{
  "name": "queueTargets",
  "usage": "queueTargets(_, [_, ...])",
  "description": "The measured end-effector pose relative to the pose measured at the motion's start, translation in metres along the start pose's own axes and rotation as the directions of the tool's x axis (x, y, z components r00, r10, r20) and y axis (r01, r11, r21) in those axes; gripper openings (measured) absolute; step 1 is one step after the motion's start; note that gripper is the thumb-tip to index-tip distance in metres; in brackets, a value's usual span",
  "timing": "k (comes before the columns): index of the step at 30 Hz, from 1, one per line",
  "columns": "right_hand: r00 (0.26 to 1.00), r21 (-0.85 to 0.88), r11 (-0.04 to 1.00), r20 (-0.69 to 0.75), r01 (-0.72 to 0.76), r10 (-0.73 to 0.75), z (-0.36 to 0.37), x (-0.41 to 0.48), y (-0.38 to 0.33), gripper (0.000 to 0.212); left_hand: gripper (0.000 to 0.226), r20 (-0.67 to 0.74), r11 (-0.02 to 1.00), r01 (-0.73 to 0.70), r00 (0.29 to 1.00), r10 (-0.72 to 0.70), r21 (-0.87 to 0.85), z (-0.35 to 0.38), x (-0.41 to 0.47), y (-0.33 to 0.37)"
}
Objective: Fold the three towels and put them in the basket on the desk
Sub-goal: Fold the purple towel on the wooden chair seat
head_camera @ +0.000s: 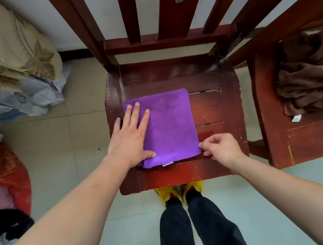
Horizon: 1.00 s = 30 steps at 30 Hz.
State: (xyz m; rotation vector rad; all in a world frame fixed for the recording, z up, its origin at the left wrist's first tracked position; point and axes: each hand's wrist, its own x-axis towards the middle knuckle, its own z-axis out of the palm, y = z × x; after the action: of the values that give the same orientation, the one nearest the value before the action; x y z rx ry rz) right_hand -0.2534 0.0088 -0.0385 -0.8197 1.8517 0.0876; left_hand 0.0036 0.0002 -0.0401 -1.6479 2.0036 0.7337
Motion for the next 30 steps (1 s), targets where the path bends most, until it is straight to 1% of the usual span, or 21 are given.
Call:
queueTargets(2, [0.979, -0.102, 0.988, -0.159, 0.113, -0.128, -0.008, 0.002, -0.01, 0.023, 0.128, 0.0, 1.0, 0.001, 1.0, -0.001, 0.014, -0.001, 0.0, -0.001])
queueTargets(3, [0.963, -0.131, 0.978, -0.195, 0.165, -0.188, -0.009, 0.002, -0.019, 0.035, 0.128, -0.007, 1.0, 0.0, 1.0, 0.0, 0.018, -0.002, 0.0, -0.001])
queueTargets(5, [0.957, -0.193, 0.96, -0.167, 0.204, -0.237, 0.0, -0.002, -0.04, 0.06, 0.129, -0.024, 1.0, 0.007, 1.0, -0.006, 0.013, -0.003, 0.001, 0.0])
queueTargets(6, [0.965, -0.262, 0.945, -0.12, 0.196, -0.234, 0.008, -0.002, -0.044, 0.066, 0.129, -0.026, 1.0, 0.009, 1.0, -0.009, 0.01, -0.001, 0.0, 0.002])
queueTargets(8, [0.982, -0.367, 0.916, -0.026, 0.163, -0.185, 0.021, 0.002, -0.047, 0.063, 0.129, -0.024, 1.0, 0.017, 1.0, -0.017, 0.01, -0.002, 0.0, 0.005])
queueTargets(10, [0.992, -0.263, 0.957, 0.033, 0.124, -0.12, 0.021, 0.011, -0.044, 0.049, 0.118, -0.027, 1.0, 0.022, 0.999, -0.022, 0.009, -0.008, -0.002, 0.008])
queueTargets(12, [0.996, -0.16, 0.984, 0.033, 0.082, -0.078, 0.004, 0.023, -0.042, 0.036, 0.084, -0.135, 1.0, -0.012, 0.991, 0.011, -0.003, -0.017, -0.002, 0.013])
queueTargets(14, [0.996, -0.171, 0.982, -0.006, 0.083, -0.085, -0.019, 0.037, -0.043, 0.033, 0.045, -0.283, 0.995, -0.1, 0.955, 0.09, -0.021, -0.029, 0.003, 0.021])
queueTargets(15, [0.995, -0.18, 0.98, -0.036, 0.085, -0.093, -0.033, 0.043, -0.043, 0.033, 0.034, -0.316, 0.987, -0.149, 0.941, 0.122, -0.063, -0.034, 0.011, 0.029])
queueTargets(17, [0.989, -0.198, 0.974, -0.078, 0.11, -0.128, -0.052, 0.052, -0.049, 0.033, 0.029, -0.298, 0.956, -0.199, 0.946, 0.13, -0.215, -0.045, 0.026, 0.042])
queueTargets(19, [0.978, -0.217, 0.966, -0.125, 0.139, -0.169, -0.067, 0.053, -0.052, 0.041, 0.034, -0.247, 0.913, -0.169, 0.966, 0.079, -0.371, -0.052, 0.047, 0.056])
queueTargets(20, [0.972, -0.256, 0.953, -0.128, 0.16, -0.198, -0.067, 0.049, -0.052, 0.052, 0.036, -0.216, 0.899, -0.136, 0.975, 0.047, -0.417, -0.054, 0.056, 0.057])
queueTargets(22, [0.96, -0.415, 0.892, -0.123, 0.181, -0.252, -0.067, 0.04, -0.044, 0.08, 0.036, -0.179, 0.881, -0.076, 0.984, -0.01, -0.467, -0.053, 0.074, 0.059])
queueTargets(23, [0.952, -0.461, 0.868, -0.14, 0.182, -0.274, -0.064, 0.035, -0.038, 0.087, 0.032, -0.176, 0.866, -0.042, 0.983, -0.053, -0.498, -0.053, 0.079, 0.057])
queueTargets(24, [0.945, -0.446, 0.878, -0.174, 0.174, -0.276, -0.061, 0.033, -0.032, 0.089, 0.028, -0.163, 0.828, -0.004, 0.981, -0.106, -0.56, -0.053, 0.084, 0.054])
queueTargets(25, [0.944, -0.368, 0.917, -0.221, 0.151, -0.244, -0.059, 0.032, -0.025, 0.088, 0.023, -0.138, 0.774, 0.029, 0.979, -0.15, -0.633, -0.054, 0.089, 0.054])
queueTargets(26, [0.944, -0.25, 0.959, -0.263, 0.131, -0.198, -0.056, 0.034, -0.018, 0.085, 0.018, -0.116, 0.727, 0.059, 0.975, -0.188, -0.684, -0.054, 0.093, 0.053])
queueTargets(27, [0.95, -0.109, 0.989, -0.286, 0.101, -0.129, -0.052, 0.035, -0.012, 0.081, 0.012, -0.114, 0.722, 0.08, 0.97, -0.216, -0.687, -0.055, 0.097, 0.053])
queueTargets(28, [0.955, 0.03, 0.997, -0.29, 0.069, -0.057, -0.047, 0.036, -0.007, 0.077, 0.008, -0.131, 0.76, 0.093, 0.965, -0.229, -0.644, -0.057, 0.101, 0.053])
queueTargets(29, [0.96, 0.151, 0.988, -0.279, 0.032, 0.011, -0.041, 0.038, -0.001, 0.075, 0.015, -0.161, 0.814, 0.095, 0.961, -0.226, -0.574, -0.059, 0.104, 0.052])
queueTargets(30, [0.962, 0.241, 0.971, -0.265, 0.007, 0.059, -0.035, 0.038, 0.002, 0.074, 0.032, -0.19, 0.867, 0.075, 0.963, -0.191, -0.493, -0.061, 0.108, 0.052])
